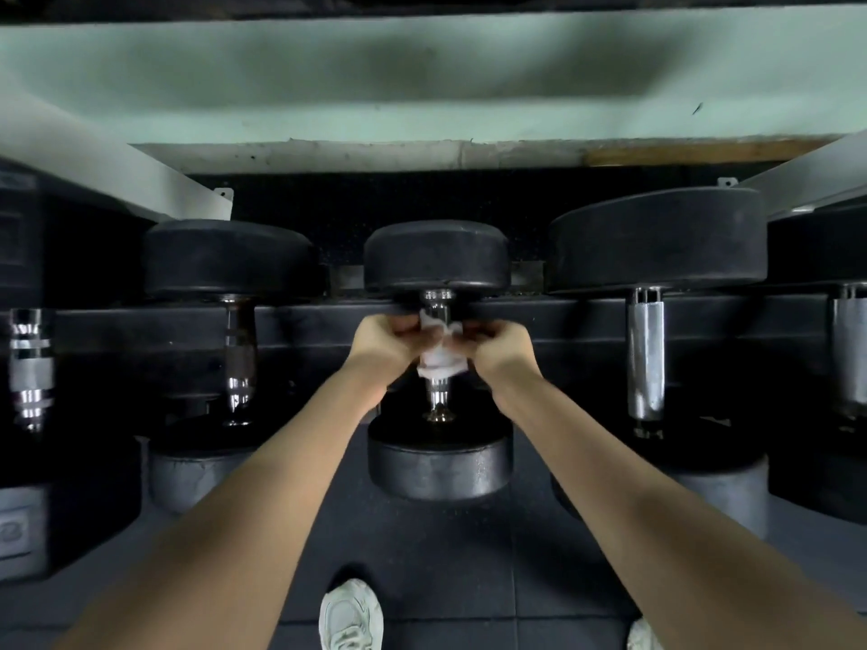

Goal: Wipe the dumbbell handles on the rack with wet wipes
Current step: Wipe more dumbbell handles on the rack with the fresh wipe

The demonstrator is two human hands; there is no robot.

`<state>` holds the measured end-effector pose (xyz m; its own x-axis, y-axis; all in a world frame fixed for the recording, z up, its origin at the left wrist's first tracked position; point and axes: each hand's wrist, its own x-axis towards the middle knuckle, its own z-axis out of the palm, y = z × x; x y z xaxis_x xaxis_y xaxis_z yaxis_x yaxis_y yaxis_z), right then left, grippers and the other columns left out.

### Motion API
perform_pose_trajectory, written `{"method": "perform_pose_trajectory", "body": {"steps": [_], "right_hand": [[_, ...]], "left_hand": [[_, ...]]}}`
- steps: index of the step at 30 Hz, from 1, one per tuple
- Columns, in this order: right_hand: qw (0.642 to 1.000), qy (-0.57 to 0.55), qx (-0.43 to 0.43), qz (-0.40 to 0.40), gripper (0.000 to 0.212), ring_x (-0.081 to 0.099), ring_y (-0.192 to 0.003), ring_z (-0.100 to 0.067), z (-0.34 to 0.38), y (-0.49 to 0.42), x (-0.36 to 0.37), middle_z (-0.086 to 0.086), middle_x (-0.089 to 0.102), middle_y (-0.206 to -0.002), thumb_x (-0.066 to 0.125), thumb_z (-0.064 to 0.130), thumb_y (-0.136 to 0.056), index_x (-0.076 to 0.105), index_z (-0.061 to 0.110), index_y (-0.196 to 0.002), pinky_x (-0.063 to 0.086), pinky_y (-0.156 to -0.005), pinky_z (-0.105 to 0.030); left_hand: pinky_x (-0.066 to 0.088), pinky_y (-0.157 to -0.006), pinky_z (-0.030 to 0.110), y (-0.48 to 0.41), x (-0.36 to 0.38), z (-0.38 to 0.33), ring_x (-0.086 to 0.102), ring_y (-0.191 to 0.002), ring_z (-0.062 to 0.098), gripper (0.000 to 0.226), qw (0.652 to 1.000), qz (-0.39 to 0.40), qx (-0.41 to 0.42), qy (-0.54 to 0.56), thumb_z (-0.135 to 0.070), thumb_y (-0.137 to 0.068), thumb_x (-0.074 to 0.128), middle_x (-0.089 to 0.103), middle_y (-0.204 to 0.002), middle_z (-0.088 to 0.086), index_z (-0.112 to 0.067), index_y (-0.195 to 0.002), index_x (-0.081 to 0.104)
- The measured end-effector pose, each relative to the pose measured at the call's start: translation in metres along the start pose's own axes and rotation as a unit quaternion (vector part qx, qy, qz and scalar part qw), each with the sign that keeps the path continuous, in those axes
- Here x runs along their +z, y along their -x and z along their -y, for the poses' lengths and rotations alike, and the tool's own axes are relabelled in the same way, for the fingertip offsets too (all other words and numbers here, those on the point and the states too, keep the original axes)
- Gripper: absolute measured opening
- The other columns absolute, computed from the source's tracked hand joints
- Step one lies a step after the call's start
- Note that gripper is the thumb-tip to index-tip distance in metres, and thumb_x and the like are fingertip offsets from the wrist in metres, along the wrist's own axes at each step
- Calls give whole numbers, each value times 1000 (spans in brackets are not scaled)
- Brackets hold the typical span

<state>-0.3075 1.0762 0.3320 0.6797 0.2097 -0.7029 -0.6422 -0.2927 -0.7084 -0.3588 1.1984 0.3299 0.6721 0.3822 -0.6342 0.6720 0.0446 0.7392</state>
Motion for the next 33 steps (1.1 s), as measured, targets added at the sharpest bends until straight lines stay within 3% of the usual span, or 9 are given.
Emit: {"method": "perform_pose_trajectory", "body": {"steps": [3, 7, 11, 13, 17, 22, 24, 26, 33], "right_hand": [[1000, -7, -5, 10, 10, 67, -79, -13, -8, 2, 0, 1, 70, -79, 74, 10, -79, 66, 15, -78, 52, -71, -18], [989, 144, 16, 24, 26, 68, -83, -17, -23, 15, 1, -7, 72, -89, 81, 17, -72, 69, -1, -87, 53, -76, -25], [970, 239, 33, 22, 20, 60, -77, -15, -19, 18, 2, -4, 65, -79, 81, 14, -70, 64, 7, -76, 47, -68, -24], [969, 244, 23, -6, 19, 59, -76, -16, -17, 24, -7, -3, 63, -77, 78, 11, -73, 59, 13, -70, 48, -64, -23], [985, 166, -30, -29, 19, 65, -77, -12, 0, 61, -42, 2, 68, -79, 79, 9, -71, 63, 19, -75, 52, -70, -22], [997, 59, -39, -6, 20, 66, -81, -14, 19, 105, -103, 1, 71, -82, 72, 1, -76, 69, 20, -81, 53, -74, -21], [999, 38, -32, -15, 21, 66, -79, -14, 26, 112, -132, 2, 71, -80, 69, -1, -78, 70, 20, -81, 52, -72, -19], [998, 42, -31, -41, 20, 67, -85, -19, 32, 114, -163, -3, 71, -86, 70, 0, -78, 71, 18, -87, 55, -80, -28], [983, 148, -63, -93, 17, 69, -80, -24, 43, 84, -235, -2, 72, -80, 73, 6, -75, 71, 22, -80, 56, -81, -48]], "left_hand": [[53, -75, 24, -1, 1, 1, 63, -66, 5, 10, 999, 15, -12, -32, -22, -83, 69, 67, -71, -7, -15, -91, 70], [52, -72, 20, -1, -3, -4, 62, -68, 8, 10, 991, 22, 19, -129, -17, -84, 69, 64, -70, -5, -8, -86, 70], [57, -77, 40, 14, -3, 0, 69, -71, 22, 19, 974, 5, -9, -225, -22, -76, 76, 71, -73, 11, -4, -75, 71], [57, -75, 39, 27, -1, -2, 70, -72, 22, 14, 971, -37, 8, -235, -20, -76, 76, 71, -71, 10, -11, -67, 69], [51, -63, 27, 60, 12, -24, 66, -69, 14, 7, 989, -60, 23, -133, -19, -75, 76, 70, -72, 0, -15, -74, 69], [52, -81, 26, 93, 39, -55, 65, -87, 13, 22, 998, 8, -61, 5, -22, -74, 77, 71, -91, -1, -14, -94, 69], [51, -86, 30, 101, 59, -65, 62, -84, 16, 21, 996, 20, -85, 18, -23, -74, 78, 69, -87, 0, -12, -89, 69], [51, -87, 32, 107, 85, -75, 58, -77, 16, 17, 994, 27, -96, 35, -22, -75, 77, 65, -78, 2, -10, -81, 66], [50, -68, 31, 105, 167, -96, 50, -59, 14, 23, 993, -40, -93, 63, -17, -78, 74, 55, -61, 2, -11, -65, 56]]}}
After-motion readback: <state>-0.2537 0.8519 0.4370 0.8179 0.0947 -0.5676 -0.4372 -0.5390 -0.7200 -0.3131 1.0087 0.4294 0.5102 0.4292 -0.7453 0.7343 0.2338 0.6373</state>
